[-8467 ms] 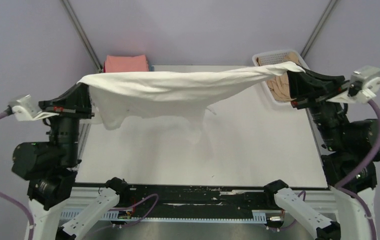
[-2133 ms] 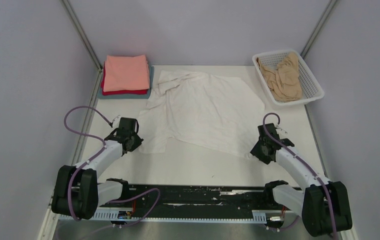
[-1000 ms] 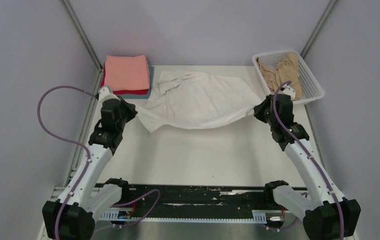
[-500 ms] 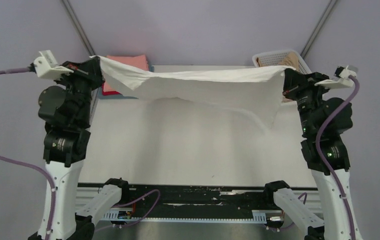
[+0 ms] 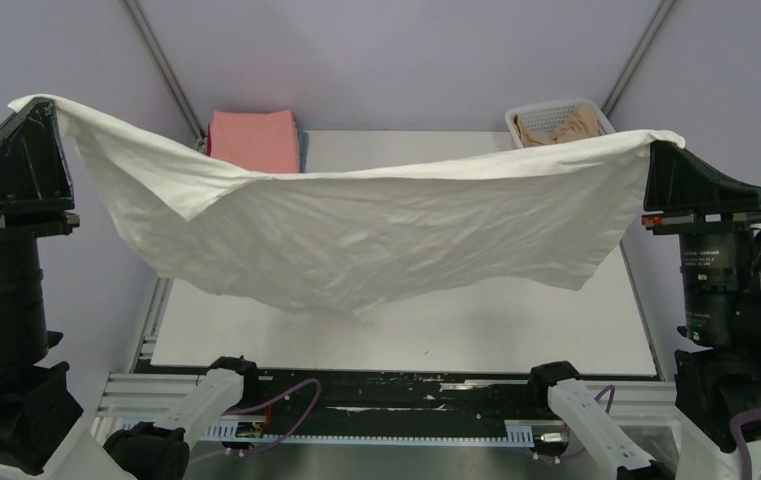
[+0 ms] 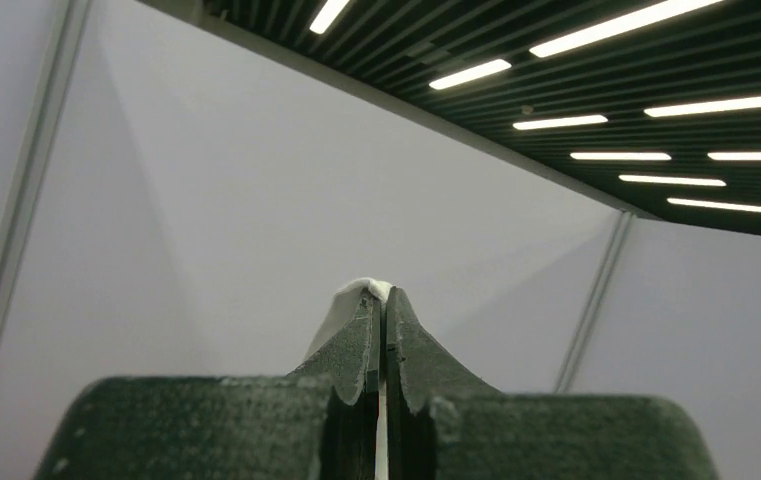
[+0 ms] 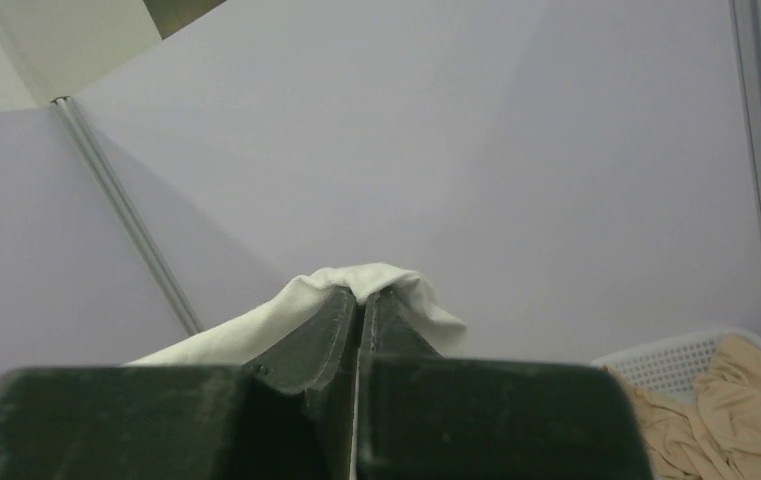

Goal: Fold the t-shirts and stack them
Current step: Flatten out the tshirt

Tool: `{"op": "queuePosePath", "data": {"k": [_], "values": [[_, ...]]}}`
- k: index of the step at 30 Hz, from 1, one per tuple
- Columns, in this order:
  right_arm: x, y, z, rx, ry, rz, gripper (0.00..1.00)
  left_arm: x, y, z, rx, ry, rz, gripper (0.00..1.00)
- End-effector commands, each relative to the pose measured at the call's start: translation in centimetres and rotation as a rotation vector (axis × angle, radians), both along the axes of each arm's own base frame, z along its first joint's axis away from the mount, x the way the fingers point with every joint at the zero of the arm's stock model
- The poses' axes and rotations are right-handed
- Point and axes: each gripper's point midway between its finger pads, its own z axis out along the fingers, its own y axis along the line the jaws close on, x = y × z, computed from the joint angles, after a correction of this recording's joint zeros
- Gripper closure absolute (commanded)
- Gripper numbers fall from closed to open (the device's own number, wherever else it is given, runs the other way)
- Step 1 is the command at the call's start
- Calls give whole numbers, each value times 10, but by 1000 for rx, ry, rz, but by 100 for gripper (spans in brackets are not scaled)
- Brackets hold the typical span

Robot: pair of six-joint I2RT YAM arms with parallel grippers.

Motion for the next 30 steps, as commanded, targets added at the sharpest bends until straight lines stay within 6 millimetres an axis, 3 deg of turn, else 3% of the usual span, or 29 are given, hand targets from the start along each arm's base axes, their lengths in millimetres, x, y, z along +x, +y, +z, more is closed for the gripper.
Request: {"op": "queuePosePath", "data": {"k": [1,6,10,15,19,22,23,26,27,30], "values": [[-25,5,0,-16,-15,49,100,-14,-24,4,107,-25,-102,100],[-41,-2,6,0,-43,34,100,-23,-17,8,89,-46,-77,100],[-29,-3,-2,-3,-2,12,100,-19,-19,8,90,-40,-89,100],[17,-17,-44,29,137,-100,100,47,-19,-26,81,104,-38,100],[63,-21,-108,52,309,-166,100,132,-16,-92,85,293,54,100],[91,-26,-166,72,439,-229,100,201,-21,-168,92,454,80,100],[99,-28,-185,82,478,-252,100,214,-21,-184,91,483,91,100],[124,-36,-243,102,580,-336,100,273,-25,-260,108,633,124,100],[132,-38,-262,99,618,-367,100,284,-25,-275,114,665,132,100],[159,-42,-302,82,694,-429,100,333,-29,-334,166,794,158,100]]}}
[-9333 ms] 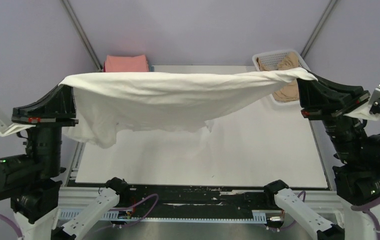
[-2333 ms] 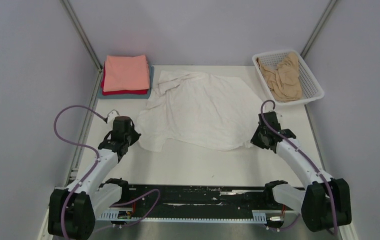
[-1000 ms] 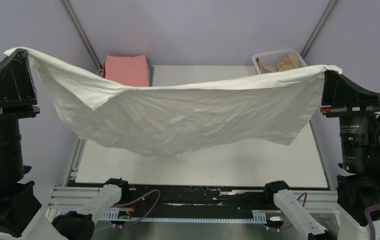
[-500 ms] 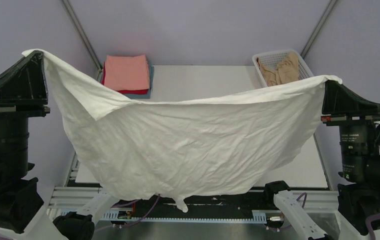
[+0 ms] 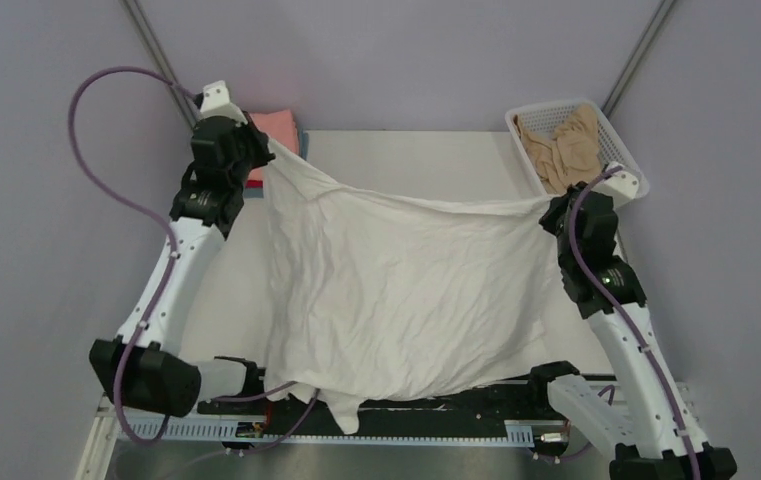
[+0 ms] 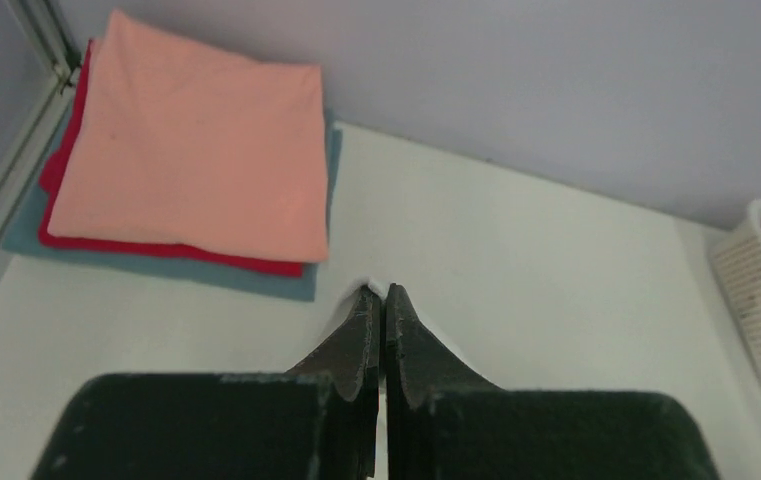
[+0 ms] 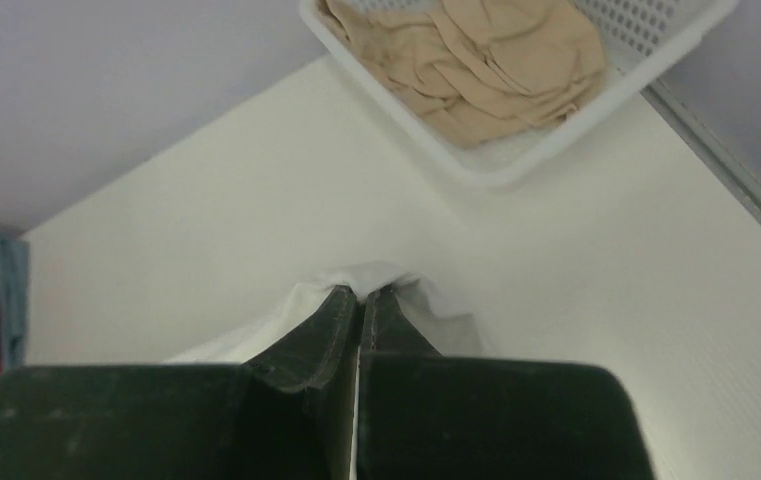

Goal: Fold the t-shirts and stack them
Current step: Flatten out the tshirt

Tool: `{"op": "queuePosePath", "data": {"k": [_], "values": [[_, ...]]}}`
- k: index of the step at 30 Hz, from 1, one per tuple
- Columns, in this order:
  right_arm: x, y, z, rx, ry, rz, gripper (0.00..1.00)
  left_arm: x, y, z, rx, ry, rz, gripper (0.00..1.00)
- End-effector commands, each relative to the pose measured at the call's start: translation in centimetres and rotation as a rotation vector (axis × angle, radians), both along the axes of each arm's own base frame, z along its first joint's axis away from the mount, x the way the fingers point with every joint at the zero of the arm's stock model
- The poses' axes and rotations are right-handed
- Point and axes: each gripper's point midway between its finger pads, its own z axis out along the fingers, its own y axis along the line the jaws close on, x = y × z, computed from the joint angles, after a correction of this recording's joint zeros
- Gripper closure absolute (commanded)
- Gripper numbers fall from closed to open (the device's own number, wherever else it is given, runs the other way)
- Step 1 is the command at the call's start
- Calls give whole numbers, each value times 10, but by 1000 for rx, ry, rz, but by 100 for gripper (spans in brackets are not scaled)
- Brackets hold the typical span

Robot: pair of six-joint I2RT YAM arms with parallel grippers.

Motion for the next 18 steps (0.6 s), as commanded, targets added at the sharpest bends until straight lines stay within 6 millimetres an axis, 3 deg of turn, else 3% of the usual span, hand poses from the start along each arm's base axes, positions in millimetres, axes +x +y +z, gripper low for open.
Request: {"op": "queuePosePath", "data": {"k": [1,6,7,8,9,10,11,12,13,15,18], "values": [[34,-18,-24,13,-4,-156,100,48,6,-20,55,-10,59,100],[77,-17,-80,23,123,-148,100,108,-11,-93,121,113,1,100],[85,-17,-90,33,141,-139,100,117,-12,-95,134,113,-5,100],[92,-16,-99,44,158,-125,100,128,-14,-120,148,162,-11,100],[99,-17,-107,51,173,-117,100,134,-15,-121,158,170,-14,100],[106,-18,-114,56,188,-112,100,144,-18,-143,170,212,-23,100],[112,-21,-120,61,200,-114,100,150,-19,-142,176,211,-27,100],[119,-22,-126,63,213,-112,100,158,-20,-162,184,246,-30,100],[126,-23,-130,63,221,-106,100,165,-21,-158,185,236,-32,100],[139,-24,-137,59,233,-104,100,181,-23,-181,191,273,-25,100],[161,-23,-144,37,252,-88,97,199,-23,-189,202,281,-11,100]]}}
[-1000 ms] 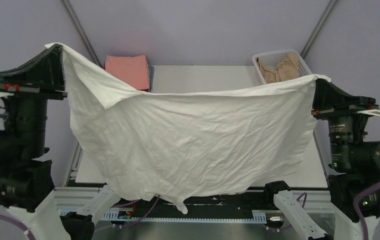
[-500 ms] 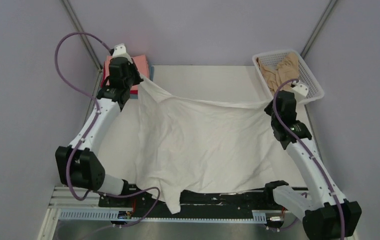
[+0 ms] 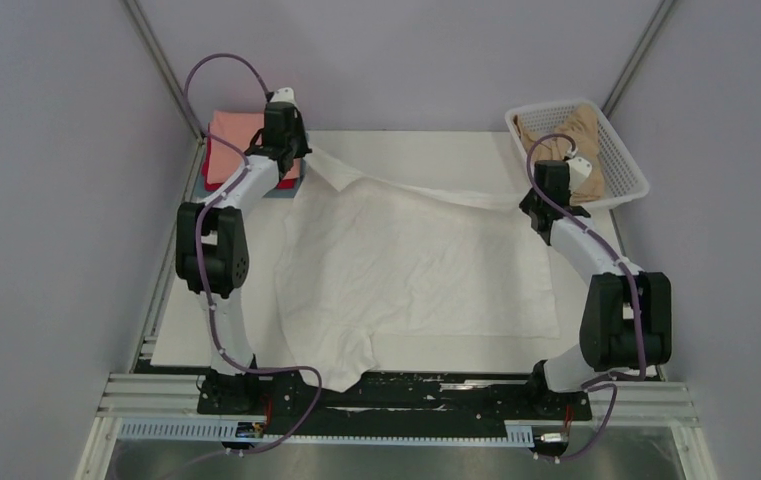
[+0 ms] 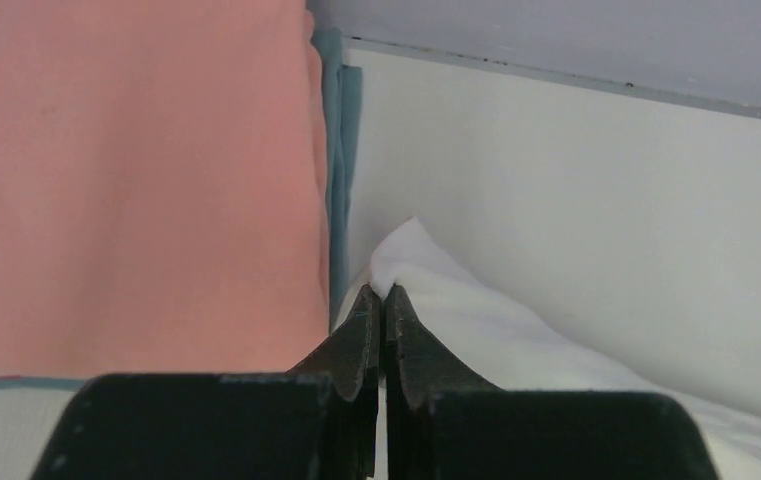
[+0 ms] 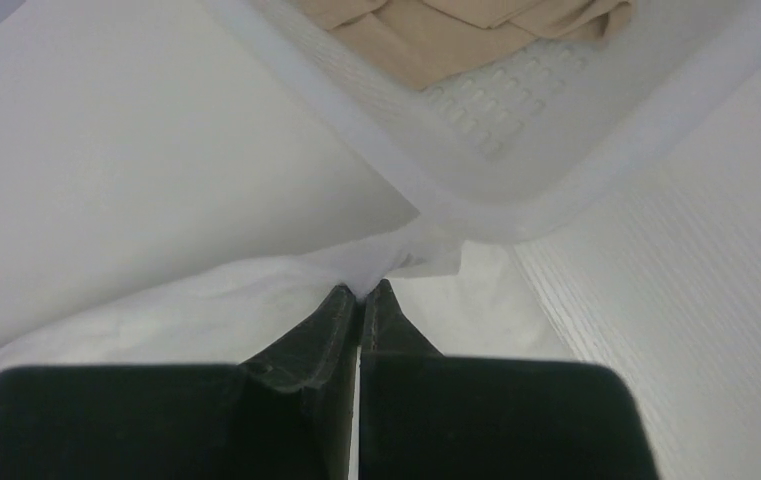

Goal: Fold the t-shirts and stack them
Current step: Flatten out the tshirt

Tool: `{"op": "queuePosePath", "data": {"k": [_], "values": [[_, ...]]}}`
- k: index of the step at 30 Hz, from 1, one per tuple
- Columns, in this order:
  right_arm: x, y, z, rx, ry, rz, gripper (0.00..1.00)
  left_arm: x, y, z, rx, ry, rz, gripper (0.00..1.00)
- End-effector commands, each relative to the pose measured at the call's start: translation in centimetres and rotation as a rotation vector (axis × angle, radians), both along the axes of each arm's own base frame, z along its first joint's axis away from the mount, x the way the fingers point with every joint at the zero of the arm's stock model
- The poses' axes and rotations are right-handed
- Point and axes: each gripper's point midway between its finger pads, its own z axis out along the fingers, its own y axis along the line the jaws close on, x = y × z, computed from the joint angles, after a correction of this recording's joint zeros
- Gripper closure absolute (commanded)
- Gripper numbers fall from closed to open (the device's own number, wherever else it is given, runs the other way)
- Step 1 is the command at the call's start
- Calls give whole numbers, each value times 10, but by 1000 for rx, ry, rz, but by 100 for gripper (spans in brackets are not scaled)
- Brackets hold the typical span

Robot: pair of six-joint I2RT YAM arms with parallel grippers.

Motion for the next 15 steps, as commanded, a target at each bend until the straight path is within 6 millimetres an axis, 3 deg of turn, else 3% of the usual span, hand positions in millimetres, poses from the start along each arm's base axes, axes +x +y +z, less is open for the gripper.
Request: {"op": "queuePosePath", "data": {"k": [1,7,15], "values": [[53,6,35,8,-136,42,97,38,1,20,35,-83,12,100],[83,4,21,-8,-124,39,97,69,3,7,31,-81,59,100],[114,-6,11,-38,-138,-55,87,103,6,-18,-19,-72,145,100]]}}
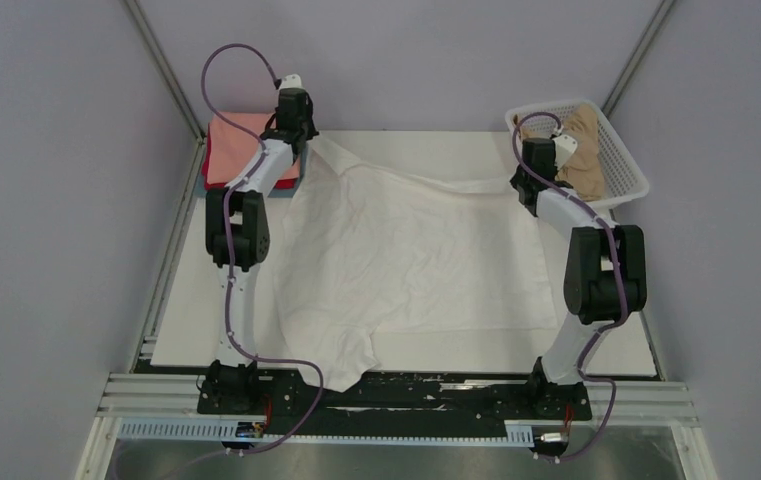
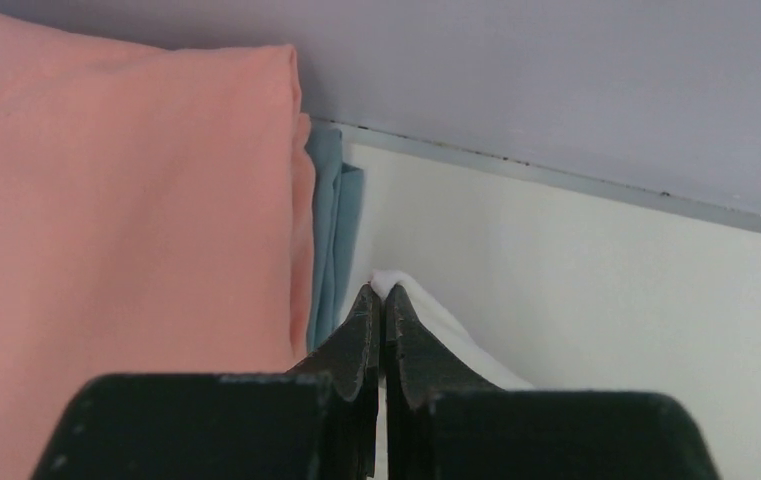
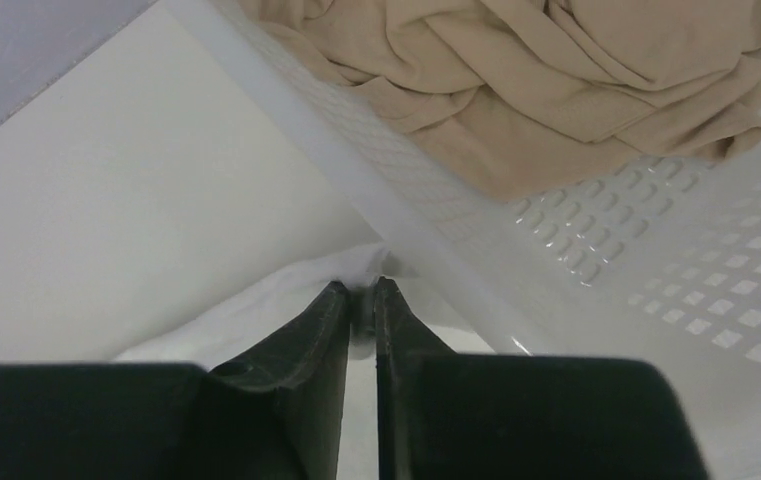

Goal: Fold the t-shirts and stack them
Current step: Flatten out the tshirt

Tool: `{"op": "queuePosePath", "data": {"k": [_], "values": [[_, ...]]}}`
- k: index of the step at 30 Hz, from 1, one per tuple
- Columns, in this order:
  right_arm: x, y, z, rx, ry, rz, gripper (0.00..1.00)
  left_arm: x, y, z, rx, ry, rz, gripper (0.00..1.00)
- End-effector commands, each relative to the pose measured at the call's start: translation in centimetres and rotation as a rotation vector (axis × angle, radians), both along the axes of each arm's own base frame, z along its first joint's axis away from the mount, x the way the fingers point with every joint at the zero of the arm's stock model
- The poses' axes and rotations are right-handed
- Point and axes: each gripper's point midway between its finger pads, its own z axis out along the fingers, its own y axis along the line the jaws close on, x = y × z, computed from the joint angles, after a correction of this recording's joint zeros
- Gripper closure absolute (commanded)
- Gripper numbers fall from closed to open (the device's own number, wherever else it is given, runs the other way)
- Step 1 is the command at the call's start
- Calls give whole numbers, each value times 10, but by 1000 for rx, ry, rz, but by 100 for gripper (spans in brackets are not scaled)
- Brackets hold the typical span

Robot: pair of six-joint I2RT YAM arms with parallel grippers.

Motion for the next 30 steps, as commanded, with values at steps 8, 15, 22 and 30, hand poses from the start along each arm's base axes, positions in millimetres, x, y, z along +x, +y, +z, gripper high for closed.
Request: {"op": "queuePosePath", "data": {"k": [8,15,22,30], "values": [[61,12,34,-47,-147,9,39,48,-22,16,-213,-89,0,3],[41,76,43,-6,-130,312,1,16,-35,65,-266,-100,-86,0],[8,124,-8,159,8,493,0,-66,-70,70,-401,30,-189,0],[18,133,-43,212,91,493,0,-190,-125,9,-383,214,-309,0]]}}
